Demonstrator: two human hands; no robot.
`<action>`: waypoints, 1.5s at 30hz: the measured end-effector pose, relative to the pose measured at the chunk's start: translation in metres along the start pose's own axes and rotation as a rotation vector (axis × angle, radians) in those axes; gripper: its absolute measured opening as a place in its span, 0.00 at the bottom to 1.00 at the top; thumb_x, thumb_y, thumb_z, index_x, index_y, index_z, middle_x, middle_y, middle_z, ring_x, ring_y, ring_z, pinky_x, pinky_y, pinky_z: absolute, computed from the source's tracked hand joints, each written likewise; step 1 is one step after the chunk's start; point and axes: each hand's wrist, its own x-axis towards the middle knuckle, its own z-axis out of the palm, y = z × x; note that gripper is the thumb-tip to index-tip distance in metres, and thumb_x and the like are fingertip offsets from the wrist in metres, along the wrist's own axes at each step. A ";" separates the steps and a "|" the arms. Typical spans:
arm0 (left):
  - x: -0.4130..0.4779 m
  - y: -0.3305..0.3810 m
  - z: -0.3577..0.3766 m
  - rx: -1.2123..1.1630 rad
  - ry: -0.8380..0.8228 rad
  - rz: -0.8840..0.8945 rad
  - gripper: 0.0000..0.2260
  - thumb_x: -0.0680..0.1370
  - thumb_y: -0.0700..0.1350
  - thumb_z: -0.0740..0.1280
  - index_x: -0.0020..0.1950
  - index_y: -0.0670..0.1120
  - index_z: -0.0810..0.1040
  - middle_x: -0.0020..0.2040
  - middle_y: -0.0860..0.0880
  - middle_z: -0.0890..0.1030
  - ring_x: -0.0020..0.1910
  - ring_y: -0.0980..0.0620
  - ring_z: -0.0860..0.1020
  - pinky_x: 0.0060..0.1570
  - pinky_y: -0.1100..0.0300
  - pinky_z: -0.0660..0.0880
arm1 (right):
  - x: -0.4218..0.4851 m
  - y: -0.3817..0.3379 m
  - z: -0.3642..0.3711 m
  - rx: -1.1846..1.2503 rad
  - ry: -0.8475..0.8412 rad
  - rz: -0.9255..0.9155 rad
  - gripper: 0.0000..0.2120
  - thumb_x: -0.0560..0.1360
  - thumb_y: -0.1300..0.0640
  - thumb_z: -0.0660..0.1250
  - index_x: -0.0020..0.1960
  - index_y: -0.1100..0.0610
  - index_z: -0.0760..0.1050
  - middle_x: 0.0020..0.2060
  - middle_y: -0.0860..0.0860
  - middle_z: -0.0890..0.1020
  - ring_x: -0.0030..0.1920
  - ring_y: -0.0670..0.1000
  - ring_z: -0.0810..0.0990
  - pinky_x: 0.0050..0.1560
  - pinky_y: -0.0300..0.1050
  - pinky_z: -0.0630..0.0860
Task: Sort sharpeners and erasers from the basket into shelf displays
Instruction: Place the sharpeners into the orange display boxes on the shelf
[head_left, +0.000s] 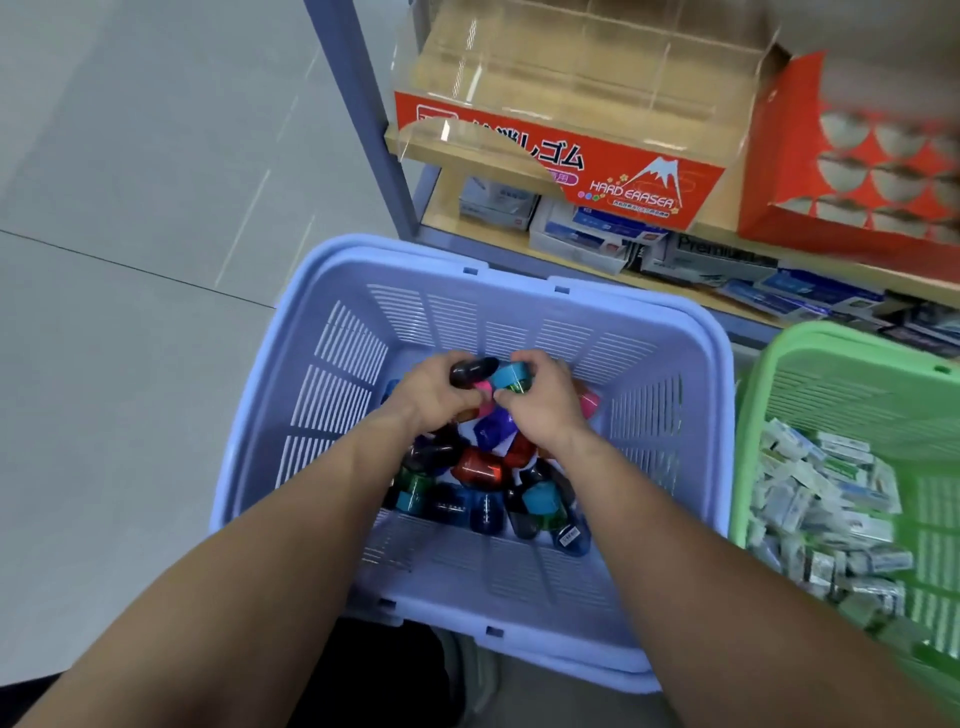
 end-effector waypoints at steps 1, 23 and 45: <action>-0.004 0.007 -0.004 -0.039 -0.001 0.008 0.20 0.65 0.54 0.77 0.56 0.57 0.79 0.49 0.49 0.85 0.50 0.48 0.83 0.57 0.51 0.79 | -0.002 -0.006 -0.003 0.029 -0.004 -0.010 0.23 0.73 0.59 0.75 0.66 0.51 0.74 0.61 0.53 0.74 0.58 0.51 0.77 0.65 0.44 0.73; -0.229 0.224 -0.063 0.012 -0.026 0.381 0.11 0.79 0.48 0.71 0.61 0.53 0.81 0.37 0.51 0.76 0.30 0.56 0.77 0.35 0.56 0.80 | -0.234 -0.110 -0.213 0.397 -0.060 -0.471 0.23 0.74 0.65 0.75 0.61 0.45 0.75 0.59 0.52 0.80 0.55 0.51 0.84 0.60 0.46 0.80; -0.165 0.297 -0.008 -0.057 -0.028 0.533 0.08 0.79 0.46 0.72 0.56 0.57 0.82 0.49 0.47 0.84 0.43 0.52 0.81 0.41 0.50 0.82 | -0.146 -0.057 -0.330 -0.088 0.183 -0.459 0.18 0.74 0.53 0.76 0.59 0.42 0.74 0.49 0.40 0.77 0.37 0.33 0.77 0.40 0.29 0.69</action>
